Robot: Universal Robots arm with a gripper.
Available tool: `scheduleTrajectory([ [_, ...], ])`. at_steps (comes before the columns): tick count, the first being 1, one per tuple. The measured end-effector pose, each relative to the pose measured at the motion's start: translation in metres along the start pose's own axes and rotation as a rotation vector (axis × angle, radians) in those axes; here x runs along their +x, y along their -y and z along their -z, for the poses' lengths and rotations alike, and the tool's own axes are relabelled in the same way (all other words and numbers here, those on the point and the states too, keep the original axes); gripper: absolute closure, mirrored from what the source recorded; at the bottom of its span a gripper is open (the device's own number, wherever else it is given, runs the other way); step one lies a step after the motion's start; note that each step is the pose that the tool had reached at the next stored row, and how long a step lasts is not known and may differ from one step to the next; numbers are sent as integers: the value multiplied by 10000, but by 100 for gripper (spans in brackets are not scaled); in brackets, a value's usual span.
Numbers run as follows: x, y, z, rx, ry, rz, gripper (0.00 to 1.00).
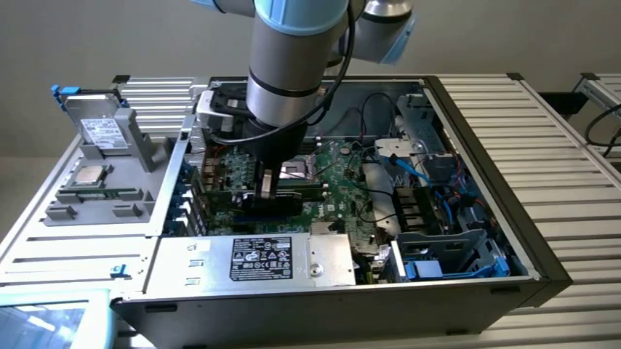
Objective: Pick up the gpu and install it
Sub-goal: 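Insert the gpu into the slot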
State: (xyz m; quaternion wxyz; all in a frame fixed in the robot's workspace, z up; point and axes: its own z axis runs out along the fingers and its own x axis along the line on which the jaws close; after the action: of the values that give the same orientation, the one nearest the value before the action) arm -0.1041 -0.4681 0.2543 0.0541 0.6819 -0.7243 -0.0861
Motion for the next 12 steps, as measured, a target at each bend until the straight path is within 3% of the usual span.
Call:
scheduleTrajectory([
  [12, 35, -6, -1, -4, 3, 0, 72],
])
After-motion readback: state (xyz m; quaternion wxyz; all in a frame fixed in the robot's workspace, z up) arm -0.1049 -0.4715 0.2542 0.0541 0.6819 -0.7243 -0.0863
